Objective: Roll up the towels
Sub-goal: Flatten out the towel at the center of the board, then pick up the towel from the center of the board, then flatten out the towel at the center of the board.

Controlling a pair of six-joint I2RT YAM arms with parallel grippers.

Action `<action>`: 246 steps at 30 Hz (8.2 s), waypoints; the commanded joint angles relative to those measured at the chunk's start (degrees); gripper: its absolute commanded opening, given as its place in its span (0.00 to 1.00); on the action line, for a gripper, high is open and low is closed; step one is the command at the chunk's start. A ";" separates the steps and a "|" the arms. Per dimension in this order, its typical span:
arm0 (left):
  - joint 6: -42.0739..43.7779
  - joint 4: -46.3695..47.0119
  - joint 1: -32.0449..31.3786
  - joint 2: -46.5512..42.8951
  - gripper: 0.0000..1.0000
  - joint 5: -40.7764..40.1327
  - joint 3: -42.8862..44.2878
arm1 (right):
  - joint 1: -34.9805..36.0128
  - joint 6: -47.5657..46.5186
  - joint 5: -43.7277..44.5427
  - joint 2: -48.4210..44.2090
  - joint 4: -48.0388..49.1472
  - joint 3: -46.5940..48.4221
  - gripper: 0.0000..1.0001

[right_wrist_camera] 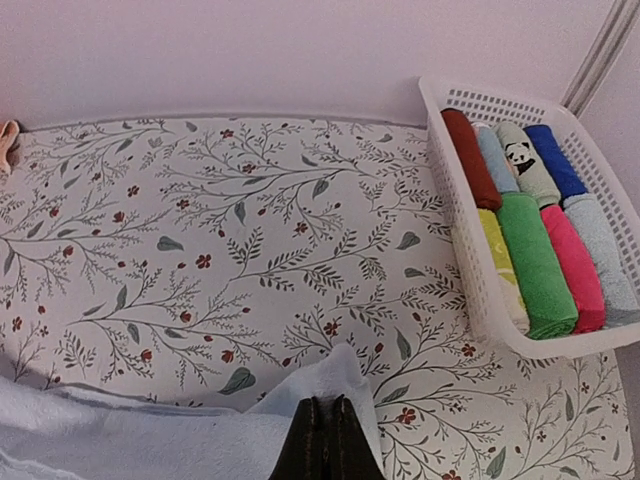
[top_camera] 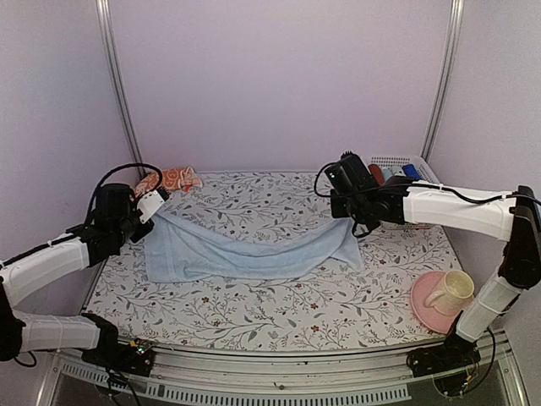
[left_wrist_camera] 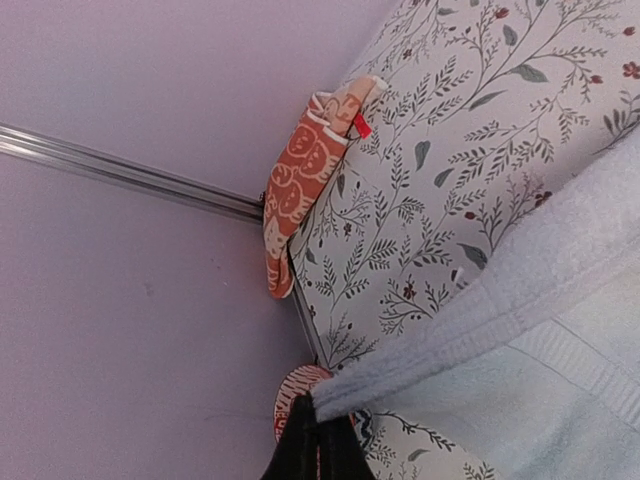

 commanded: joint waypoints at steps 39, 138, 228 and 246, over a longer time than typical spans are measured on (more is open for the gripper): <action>-3.76 8.52 2.81 0.29 0.00 7.67 -8.94 | 1.68 -83.21 -51.11 11.04 -16.93 8.15 0.76; -8.89 4.85 5.20 0.29 0.00 11.86 -7.15 | -2.69 -78.26 -42.13 19.86 -24.63 17.04 0.02; 12.64 -40.37 11.14 -1.99 0.00 31.37 6.65 | -7.27 -27.93 0.06 -10.72 -23.17 3.46 0.02; 9.86 -22.24 8.28 -1.99 0.28 35.39 -5.80 | -7.28 -24.35 -5.93 0.30 -15.89 0.00 0.02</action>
